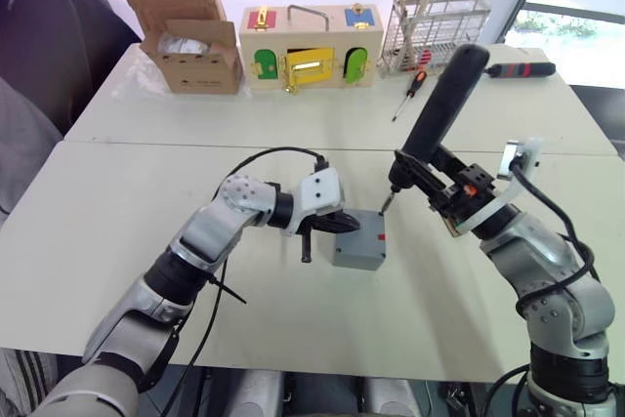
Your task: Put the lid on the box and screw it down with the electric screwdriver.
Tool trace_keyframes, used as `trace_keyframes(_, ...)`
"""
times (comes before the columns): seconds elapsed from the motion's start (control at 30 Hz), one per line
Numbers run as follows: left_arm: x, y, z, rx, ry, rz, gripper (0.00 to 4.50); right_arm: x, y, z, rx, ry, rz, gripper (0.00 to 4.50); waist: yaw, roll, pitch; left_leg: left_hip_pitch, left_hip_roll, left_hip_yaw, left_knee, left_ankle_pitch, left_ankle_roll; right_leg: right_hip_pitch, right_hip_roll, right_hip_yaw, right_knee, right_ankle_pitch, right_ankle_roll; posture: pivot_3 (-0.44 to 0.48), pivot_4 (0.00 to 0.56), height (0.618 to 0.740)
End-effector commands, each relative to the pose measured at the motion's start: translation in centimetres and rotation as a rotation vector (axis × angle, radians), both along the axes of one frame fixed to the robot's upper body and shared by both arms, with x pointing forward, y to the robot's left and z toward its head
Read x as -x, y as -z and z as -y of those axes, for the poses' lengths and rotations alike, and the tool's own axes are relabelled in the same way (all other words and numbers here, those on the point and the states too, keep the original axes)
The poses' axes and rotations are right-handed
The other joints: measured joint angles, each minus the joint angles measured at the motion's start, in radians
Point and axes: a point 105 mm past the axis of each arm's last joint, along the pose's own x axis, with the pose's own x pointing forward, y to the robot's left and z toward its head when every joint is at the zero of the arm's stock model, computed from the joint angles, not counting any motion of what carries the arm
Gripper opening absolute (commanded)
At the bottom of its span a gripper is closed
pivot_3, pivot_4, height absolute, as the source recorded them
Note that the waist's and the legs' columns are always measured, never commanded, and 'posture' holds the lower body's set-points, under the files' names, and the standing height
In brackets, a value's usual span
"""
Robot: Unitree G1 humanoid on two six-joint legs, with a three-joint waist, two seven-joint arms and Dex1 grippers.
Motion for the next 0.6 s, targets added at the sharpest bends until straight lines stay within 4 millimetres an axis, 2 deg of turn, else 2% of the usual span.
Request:
trace_keyframes(0.03,0.3,2.1,-0.1,-0.076,-0.010,-0.042,0.00,1.0,0.6,-1.8,0.067,-0.081,0.011,1.91,0.000,-0.002,-0.001,0.001,0.000,0.000,0.000,0.000,0.000,0.001,0.000,0.000,0.000,0.000,0.000,0.000,0.150,0.735)
trace_keyframes(0.13,0.6,2.6,-0.2,-0.096,-0.014,-0.076,0.00,1.5,2.5,-2.3,0.122,-0.115,-0.028,1.91,0.000,-0.006,-0.004,0.003,0.000,0.000,0.000,-0.001,0.002,0.003,0.000,0.000,0.000,0.000,0.000,0.000,0.150,0.735)
trace_keyframes(0.23,0.6,3.1,-0.4,-0.112,-0.019,-0.071,0.00,1.8,4.8,-2.0,0.131,-0.125,-0.096,1.91,0.000,-0.014,-0.013,0.015,0.000,0.000,-0.004,-0.003,0.005,0.013,0.000,0.000,-0.003,0.000,0.000,0.000,0.150,0.735)
trace_keyframes(0.37,0.8,3.2,-0.5,-0.106,-0.021,-0.079,0.00,2.2,5.8,-2.8,0.127,-0.154,-0.125,1.91,-0.001,-0.023,-0.028,0.023,0.001,0.001,-0.013,-0.006,0.010,0.018,0.000,0.000,-0.005,-0.001,0.001,0.000,0.150,0.735)
trace_keyframes(0.43,0.8,3.3,-0.5,-0.108,-0.023,-0.080,0.00,2.3,6.5,-2.7,0.135,-0.149,-0.140,1.91,-0.001,-0.024,-0.030,0.030,0.002,0.001,-0.016,-0.006,0.010,0.023,0.001,0.000,-0.006,-0.002,0.001,0.000,0.150,0.735)
trace_keyframes(0.53,0.8,3.3,-0.5,-0.109,-0.025,-0.079,0.00,2.2,6.7,-2.7,0.136,-0.145,-0.145,1.91,-0.001,-0.023,-0.034,0.032,0.006,0.000,-0.018,-0.007,0.011,0.031,0.006,0.000,-0.020,-0.003,0.001,0.000,0.150,0.735)
trace_keyframes(0.6,0.8,3.3,-0.5,-0.107,-0.026,-0.079,0.00,2.1,6.8,-2.8,0.148,-0.146,-0.146,1.91,-0.001,-0.022,-0.036,0.033,0.007,-0.001,-0.018,-0.008,0.009,0.032,0.006,0.000,-0.020,-0.003,0.001,0.000,0.150,0.735)
